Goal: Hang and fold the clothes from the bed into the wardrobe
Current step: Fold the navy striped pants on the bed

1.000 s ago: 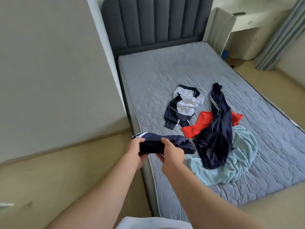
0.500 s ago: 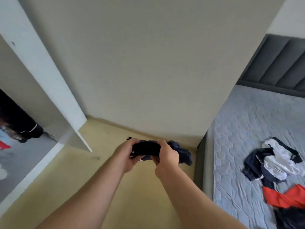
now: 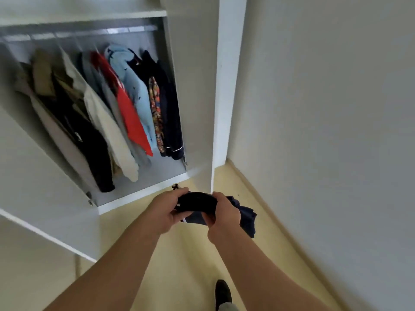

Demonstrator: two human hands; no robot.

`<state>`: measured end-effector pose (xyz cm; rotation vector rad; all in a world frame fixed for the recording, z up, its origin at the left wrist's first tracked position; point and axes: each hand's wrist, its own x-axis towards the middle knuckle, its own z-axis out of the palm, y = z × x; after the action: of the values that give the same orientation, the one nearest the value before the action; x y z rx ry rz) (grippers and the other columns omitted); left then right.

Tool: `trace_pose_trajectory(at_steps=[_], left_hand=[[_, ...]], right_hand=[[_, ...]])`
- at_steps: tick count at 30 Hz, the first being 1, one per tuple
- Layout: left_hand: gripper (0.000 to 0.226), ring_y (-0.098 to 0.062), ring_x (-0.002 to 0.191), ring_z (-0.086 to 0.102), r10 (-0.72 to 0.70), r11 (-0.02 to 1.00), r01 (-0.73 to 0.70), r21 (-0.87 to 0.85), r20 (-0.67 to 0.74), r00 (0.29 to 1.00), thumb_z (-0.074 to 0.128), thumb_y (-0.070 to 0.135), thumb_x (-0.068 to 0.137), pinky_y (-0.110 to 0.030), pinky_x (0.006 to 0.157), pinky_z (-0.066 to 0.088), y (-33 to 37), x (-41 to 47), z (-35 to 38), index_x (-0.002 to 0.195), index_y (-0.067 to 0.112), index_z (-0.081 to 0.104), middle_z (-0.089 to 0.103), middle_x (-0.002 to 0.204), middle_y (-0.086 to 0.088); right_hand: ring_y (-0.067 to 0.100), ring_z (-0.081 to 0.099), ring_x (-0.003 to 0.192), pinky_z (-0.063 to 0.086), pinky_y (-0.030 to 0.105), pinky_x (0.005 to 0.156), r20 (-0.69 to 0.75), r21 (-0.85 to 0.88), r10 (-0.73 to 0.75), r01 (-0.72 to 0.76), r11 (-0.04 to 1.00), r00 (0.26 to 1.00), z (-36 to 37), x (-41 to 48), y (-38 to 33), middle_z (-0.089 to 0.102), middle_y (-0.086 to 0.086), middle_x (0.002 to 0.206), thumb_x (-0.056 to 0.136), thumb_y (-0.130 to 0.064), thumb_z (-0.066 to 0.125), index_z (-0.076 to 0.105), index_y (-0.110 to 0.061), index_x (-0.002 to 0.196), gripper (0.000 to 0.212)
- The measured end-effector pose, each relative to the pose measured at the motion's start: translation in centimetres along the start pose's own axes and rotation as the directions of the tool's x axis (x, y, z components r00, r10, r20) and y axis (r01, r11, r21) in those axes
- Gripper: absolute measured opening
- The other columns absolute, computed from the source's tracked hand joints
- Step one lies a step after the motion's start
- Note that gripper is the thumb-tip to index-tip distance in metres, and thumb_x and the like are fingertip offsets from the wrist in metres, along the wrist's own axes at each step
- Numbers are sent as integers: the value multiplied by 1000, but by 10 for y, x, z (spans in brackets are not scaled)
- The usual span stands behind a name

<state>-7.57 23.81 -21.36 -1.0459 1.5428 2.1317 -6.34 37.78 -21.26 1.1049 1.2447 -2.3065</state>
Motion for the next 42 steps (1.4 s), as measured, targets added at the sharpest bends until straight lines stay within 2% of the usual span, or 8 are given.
trace_pose_trajectory(at_steps=[3, 6, 9, 15, 20, 26, 34, 42], left_hand=[[22, -26, 88, 72, 29, 995, -39, -88, -110, 993, 78, 22, 87, -33, 59, 62, 42, 17, -12, 68, 11, 80, 73, 97, -13], [16, -27, 91, 73, 94, 976, -129, -176, -194, 976, 80, 23, 85, -32, 58, 60, 85, 31, -25, 91, 8, 78, 73, 102, -14], [29, -26, 93, 73, 148, 947, -215, -240, -268, 952, 79, 23, 86, -31, 59, 61, 133, 41, -41, 107, 5, 71, 72, 107, -15], [33, -31, 96, 74, 327, 840, -440, -316, -352, 877, 79, 22, 86, -32, 62, 61, 245, 55, -89, 111, 2, 68, 71, 107, -17], [41, -28, 92, 75, 528, 736, -629, -251, -370, 765, 79, 23, 87, -34, 65, 61, 354, 58, -141, 121, 9, 62, 68, 115, -15], [35, -23, 79, 77, 717, 574, -799, -180, -360, 596, 80, 25, 85, -35, 64, 62, 495, 44, -201, 115, 13, 66, 70, 107, -11], [18, -17, 59, 73, 765, 538, -840, -73, -377, 522, 75, 32, 88, -26, 55, 58, 642, 57, -257, 96, 17, 68, 73, 65, 2], [14, -13, 52, 68, 767, 474, -880, -20, -482, 423, 75, 28, 88, -24, 52, 56, 749, 105, -293, 90, 16, 69, 68, 67, 1]], right_hand=[[25, 72, 86, 58, 31, 58, -72, -129, 105, -114, 985, 992, 56, 20, -27, 69, 8, 93, 84, -25, 78, 62, -10, 96, 25], [25, 74, 83, 51, 23, 44, 25, -179, 101, -95, 979, 995, 114, 34, -47, 71, 7, 99, 81, -26, 81, 63, -9, 107, 36], [26, 73, 85, 56, 25, 49, 121, -193, 89, -64, 979, 989, 174, 41, -63, 70, 11, 102, 82, -21, 82, 62, -7, 113, 40], [27, 75, 85, 59, 27, 56, 333, -197, 38, 30, 980, 942, 307, 38, -86, 72, 13, 103, 79, -22, 85, 63, -7, 117, 47], [24, 77, 80, 59, 27, 58, 521, -86, -73, 138, 987, 851, 426, 14, -105, 76, 13, 95, 82, -21, 82, 68, -6, 112, 36], [18, 75, 67, 58, 27, 59, 701, 6, -202, 278, 961, 684, 566, -32, -137, 76, 7, 77, 83, -21, 81, 70, -6, 102, 26], [23, 73, 90, 61, 28, 60, 787, 19, -268, 412, 911, 556, 727, -47, -168, 71, 10, 104, 86, -23, 77, 64, -7, 114, 35], [22, 72, 95, 62, 27, 61, 868, 5, -220, 434, 901, 445, 858, -11, -191, 71, 10, 107, 87, -22, 74, 64, -7, 115, 33]])
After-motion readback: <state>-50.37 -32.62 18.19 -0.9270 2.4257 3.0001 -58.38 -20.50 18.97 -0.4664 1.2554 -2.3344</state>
